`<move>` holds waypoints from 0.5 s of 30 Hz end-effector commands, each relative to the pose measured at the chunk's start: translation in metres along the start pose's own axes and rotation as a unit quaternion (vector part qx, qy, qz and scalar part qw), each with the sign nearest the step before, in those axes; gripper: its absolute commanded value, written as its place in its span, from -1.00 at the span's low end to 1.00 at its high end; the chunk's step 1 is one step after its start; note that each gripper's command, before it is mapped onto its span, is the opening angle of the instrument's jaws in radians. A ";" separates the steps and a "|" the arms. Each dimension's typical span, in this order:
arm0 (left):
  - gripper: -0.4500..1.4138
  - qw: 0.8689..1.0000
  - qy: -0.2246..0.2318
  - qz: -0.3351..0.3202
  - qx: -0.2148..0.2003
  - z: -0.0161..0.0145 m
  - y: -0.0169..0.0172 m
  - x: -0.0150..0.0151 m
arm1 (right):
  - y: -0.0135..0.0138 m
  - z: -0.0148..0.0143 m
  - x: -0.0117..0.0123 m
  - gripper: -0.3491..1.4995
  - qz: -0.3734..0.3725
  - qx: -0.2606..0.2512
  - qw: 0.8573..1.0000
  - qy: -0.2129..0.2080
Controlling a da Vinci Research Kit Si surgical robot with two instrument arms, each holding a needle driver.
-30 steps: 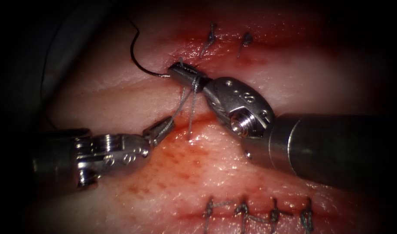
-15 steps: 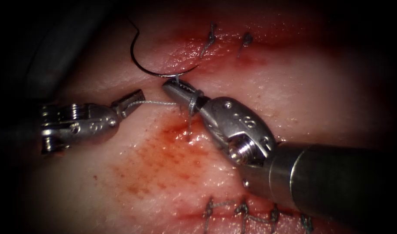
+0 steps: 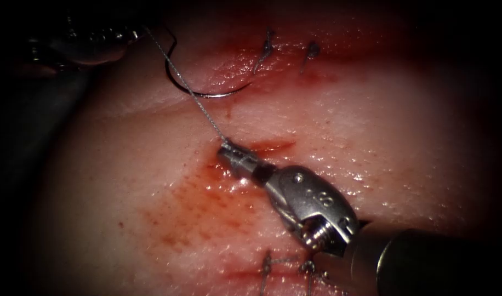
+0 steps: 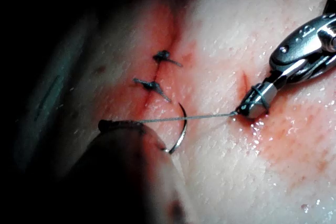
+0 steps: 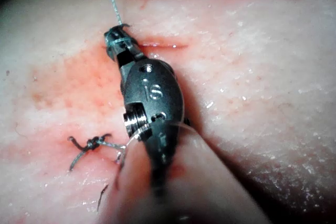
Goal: Wound Closure
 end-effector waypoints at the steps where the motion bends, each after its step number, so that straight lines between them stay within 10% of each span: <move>1: -1.00 1.000 0.000 -0.003 0.001 0.0013 -0.0004 0.0004 | -0.0004 0.0005 -0.0014 -1.00 -0.024 -0.001 1.000 0.003; 15: -1.00 1.000 0.002 -0.018 0.020 0.0061 -0.0073 0.0003 | -0.0027 -0.0021 -0.0020 -1.00 -0.134 -0.005 0.991 -0.015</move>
